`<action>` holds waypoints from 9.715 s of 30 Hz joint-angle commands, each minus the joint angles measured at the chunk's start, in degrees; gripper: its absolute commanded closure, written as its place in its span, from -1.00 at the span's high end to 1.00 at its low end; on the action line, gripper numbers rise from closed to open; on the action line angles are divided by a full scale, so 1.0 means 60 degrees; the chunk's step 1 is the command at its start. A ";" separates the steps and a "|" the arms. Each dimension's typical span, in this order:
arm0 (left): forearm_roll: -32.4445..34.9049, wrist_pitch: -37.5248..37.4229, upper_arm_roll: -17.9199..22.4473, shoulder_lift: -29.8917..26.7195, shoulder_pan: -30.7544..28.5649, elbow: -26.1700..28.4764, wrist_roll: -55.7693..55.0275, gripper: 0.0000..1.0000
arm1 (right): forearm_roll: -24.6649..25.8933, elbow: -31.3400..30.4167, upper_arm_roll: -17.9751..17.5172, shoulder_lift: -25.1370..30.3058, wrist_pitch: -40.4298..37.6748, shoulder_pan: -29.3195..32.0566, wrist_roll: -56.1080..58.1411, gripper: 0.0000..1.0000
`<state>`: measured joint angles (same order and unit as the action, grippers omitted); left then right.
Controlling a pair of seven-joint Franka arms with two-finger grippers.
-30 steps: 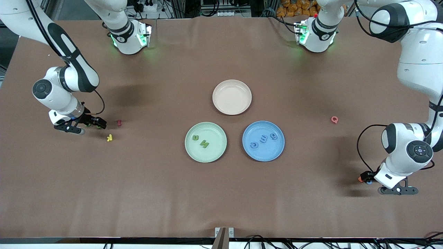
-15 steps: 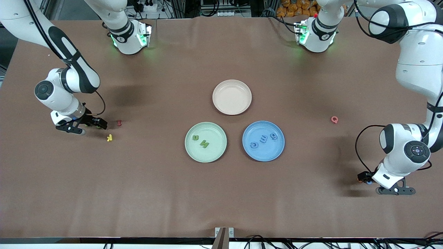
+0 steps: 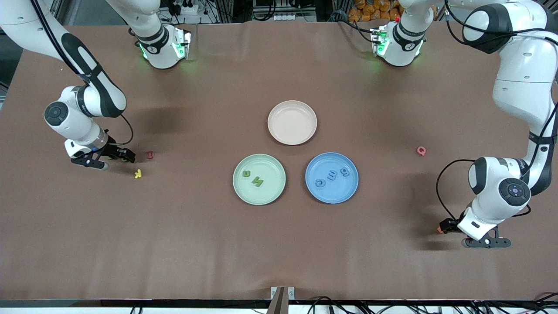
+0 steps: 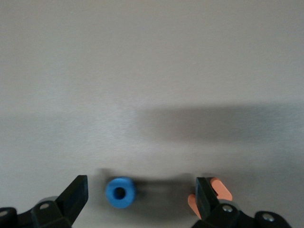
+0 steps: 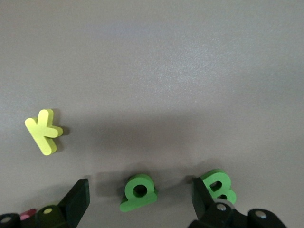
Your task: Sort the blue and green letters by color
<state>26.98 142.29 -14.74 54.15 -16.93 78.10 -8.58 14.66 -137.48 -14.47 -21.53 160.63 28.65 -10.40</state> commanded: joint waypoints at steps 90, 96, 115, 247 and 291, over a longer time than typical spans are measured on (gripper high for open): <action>-0.1698 -0.0879 0.0332 0.0585 -0.0197 -0.1166 0.1899 -0.95 | 0.0150 -0.0085 0.0157 0.0307 -0.0009 -0.0146 -0.0055 -0.74; -0.1698 -0.0952 0.0332 0.0512 -0.0212 -0.1151 0.1884 -1.00 | 0.0047 0.0281 0.0142 0.0541 -0.0667 -0.0277 -0.0069 -0.74; -0.1786 -0.2621 0.0200 -0.0674 0.0359 -0.0990 0.0494 -1.00 | -0.3115 0.1877 0.0113 0.0966 -0.3100 -0.2297 -0.0492 -0.74; -0.4452 -0.2592 0.0478 -0.8877 0.3729 0.7346 -0.1734 1.00 | 0.2258 0.0706 -0.0092 0.1245 -0.2442 -0.0146 -0.0860 0.97; -0.4496 -0.8334 0.1856 -0.9303 0.3758 0.2336 0.0200 1.00 | 0.3299 -0.0217 0.0010 0.0454 -0.0171 0.0733 -0.0875 0.85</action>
<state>1.45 94.70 -4.46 -1.51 5.77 94.42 -9.07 32.82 -138.50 -13.83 -17.85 157.85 31.25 -15.75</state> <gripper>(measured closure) 0.000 0.062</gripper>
